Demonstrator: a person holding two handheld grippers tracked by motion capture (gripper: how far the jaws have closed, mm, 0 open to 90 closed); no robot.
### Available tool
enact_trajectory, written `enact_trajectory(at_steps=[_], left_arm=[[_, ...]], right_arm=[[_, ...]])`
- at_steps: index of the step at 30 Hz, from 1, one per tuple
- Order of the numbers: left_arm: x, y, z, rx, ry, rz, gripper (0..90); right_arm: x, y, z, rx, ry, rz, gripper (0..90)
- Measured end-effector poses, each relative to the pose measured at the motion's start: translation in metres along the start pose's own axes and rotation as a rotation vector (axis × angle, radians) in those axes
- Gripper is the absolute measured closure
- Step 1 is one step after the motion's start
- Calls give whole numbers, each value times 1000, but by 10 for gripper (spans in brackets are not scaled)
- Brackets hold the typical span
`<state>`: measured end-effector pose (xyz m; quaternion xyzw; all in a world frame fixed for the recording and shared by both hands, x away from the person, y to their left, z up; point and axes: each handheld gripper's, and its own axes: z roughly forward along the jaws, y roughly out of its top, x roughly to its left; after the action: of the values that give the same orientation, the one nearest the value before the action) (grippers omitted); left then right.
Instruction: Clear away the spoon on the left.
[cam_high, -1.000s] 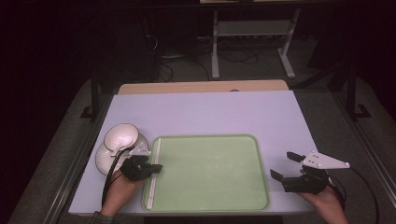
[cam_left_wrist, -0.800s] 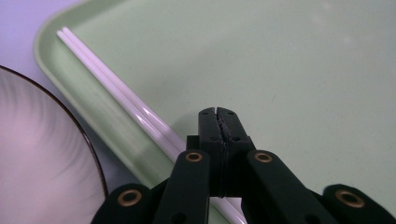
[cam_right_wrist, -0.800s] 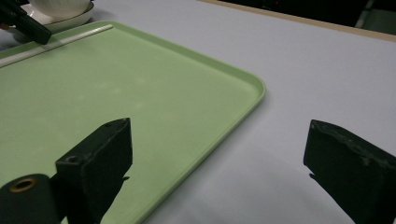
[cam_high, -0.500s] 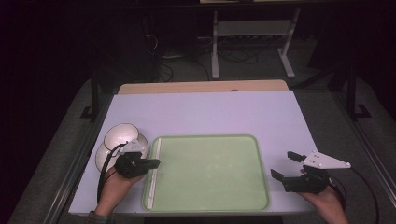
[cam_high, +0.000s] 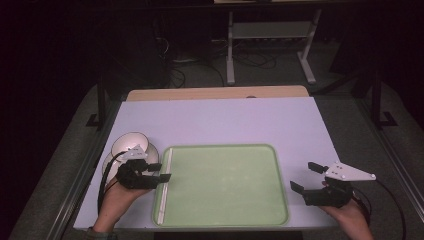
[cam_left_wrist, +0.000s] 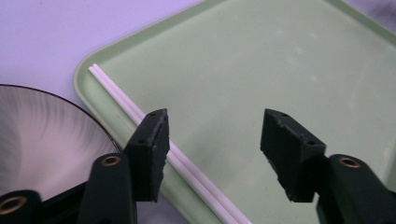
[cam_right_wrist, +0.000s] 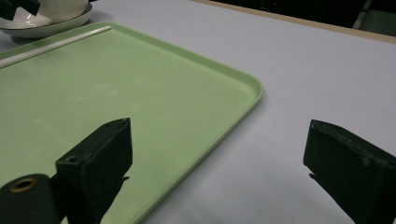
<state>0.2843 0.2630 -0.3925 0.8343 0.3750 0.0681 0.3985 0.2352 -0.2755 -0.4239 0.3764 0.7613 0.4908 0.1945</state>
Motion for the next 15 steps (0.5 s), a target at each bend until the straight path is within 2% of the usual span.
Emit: enact_trajectory(at_steps=[5,8,12,15], left_arm=[[4,0,-12,-23,23,-13,404],[7,-2,-17,-31,27,-25,441],[13,-5,-24,-42,44,-40,530],[18,-7,-32,-53,66,-50,653]], right_arm=[[-1,0,0,-2,0,1,74],[-1,0,0,-2,-1,1,75],[-1,0,0,-1,0,1,74],[-1,0,0,-2,0,1,74]])
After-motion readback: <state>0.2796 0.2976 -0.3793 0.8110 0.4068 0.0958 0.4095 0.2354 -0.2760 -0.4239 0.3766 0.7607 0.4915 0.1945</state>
